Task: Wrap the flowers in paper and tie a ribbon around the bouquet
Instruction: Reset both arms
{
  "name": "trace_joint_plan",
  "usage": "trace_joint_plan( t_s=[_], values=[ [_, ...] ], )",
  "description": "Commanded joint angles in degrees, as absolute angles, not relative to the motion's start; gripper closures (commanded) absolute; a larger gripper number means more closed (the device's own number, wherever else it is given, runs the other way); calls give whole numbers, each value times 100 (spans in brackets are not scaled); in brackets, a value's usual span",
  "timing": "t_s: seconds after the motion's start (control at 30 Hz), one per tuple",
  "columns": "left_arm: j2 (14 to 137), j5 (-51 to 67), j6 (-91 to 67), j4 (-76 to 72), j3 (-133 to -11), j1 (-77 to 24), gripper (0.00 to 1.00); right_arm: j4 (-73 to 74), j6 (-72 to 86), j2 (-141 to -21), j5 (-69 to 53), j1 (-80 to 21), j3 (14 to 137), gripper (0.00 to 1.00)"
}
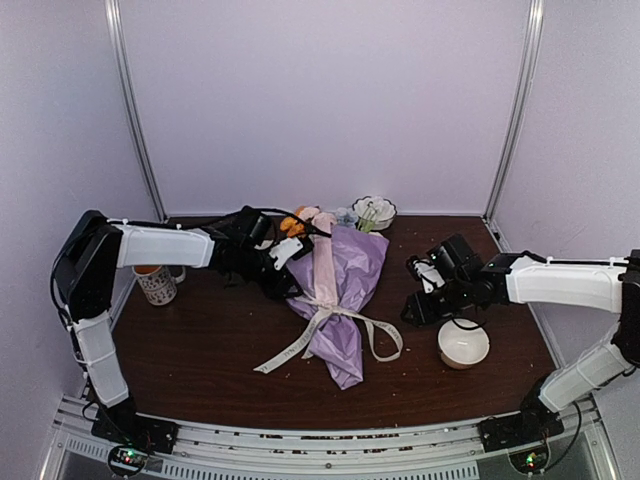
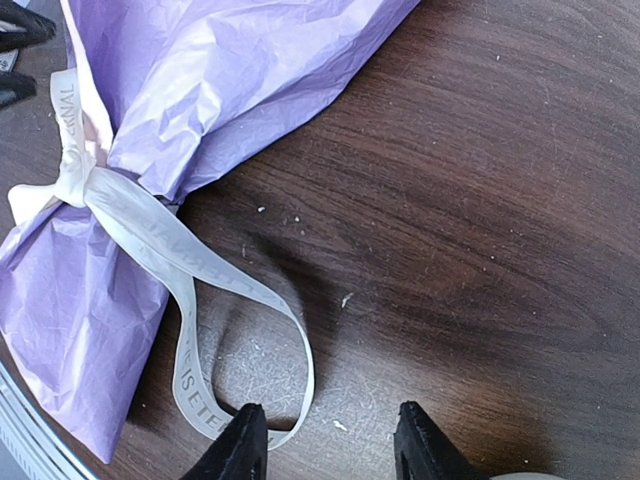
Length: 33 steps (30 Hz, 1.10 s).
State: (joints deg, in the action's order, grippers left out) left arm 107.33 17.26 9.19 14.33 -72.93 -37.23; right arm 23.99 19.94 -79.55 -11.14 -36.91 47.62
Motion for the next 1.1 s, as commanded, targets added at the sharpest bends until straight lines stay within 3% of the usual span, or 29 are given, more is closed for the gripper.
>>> trace_joint_plan(
  t_s=[0.0, 0.27, 0.4, 0.6, 0.77, 0.9, 1.07],
  values=[
    [11046, 1623, 1252, 1767, -7514, -3727, 49, 2435, 2023, -8101, -1151, -3698, 4967, 56],
    [11108, 2021, 996, 1444, -7324, -3731, 74, 2478, 2008, -8068, -998, -3696, 4961, 56],
    [10943, 2053, 858, 1332, -7183, -3727, 77, 2493, 2054, -7954, -743, -3677, 4978, 55],
    [10301, 2199, 570, 1045, -6813, -3596, 57, 2552, 1983, -7418, 40, -3208, 5042, 51],
    [9754, 2130, -158, 755, -6570, -3078, 44, 2294, 1946, -6839, 147, -1811, 4970, 38],
    [9318, 1196, -954, 614, -6299, -2451, 35, 1815, 2188, -6427, -333, -416, 4636, 23],
    [8539, -770, -1836, 473, -5468, -1657, 25, 1340, 2653, -6245, -847, 687, 4283, 19]
  ],
)
